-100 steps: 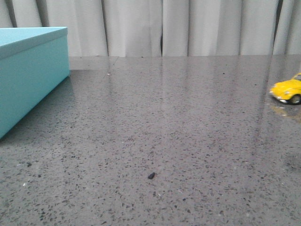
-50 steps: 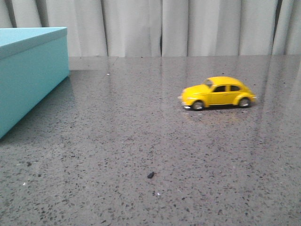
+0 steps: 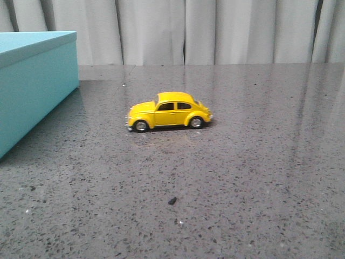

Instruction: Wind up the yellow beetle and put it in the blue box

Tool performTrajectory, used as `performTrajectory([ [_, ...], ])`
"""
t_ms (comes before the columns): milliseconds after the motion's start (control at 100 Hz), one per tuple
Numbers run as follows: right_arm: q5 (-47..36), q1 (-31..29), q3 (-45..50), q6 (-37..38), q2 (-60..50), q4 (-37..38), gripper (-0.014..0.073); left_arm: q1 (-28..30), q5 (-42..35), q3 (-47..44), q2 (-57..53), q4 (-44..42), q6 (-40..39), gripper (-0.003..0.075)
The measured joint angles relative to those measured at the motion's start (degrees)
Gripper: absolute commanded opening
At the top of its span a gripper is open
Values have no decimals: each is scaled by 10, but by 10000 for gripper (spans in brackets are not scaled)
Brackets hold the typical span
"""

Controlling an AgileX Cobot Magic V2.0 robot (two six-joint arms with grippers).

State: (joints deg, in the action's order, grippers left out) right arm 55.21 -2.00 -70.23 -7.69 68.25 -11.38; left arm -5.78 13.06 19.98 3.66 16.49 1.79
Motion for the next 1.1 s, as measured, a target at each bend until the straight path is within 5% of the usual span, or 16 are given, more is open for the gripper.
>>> performTrajectory([
  [520,-153,0,197,-8,-192,-3,-49,-1,89,168,246,18,59,-19],
  [840,-189,0,284,-8,-282,-4,-49,-71,104,284,426,29,135,-6],
  [980,-190,0,289,-8,-290,-4,-49,-115,108,323,501,30,168,139],
  [1100,-191,0,289,-8,-289,-4,-49,-153,111,351,558,30,196,370],
])
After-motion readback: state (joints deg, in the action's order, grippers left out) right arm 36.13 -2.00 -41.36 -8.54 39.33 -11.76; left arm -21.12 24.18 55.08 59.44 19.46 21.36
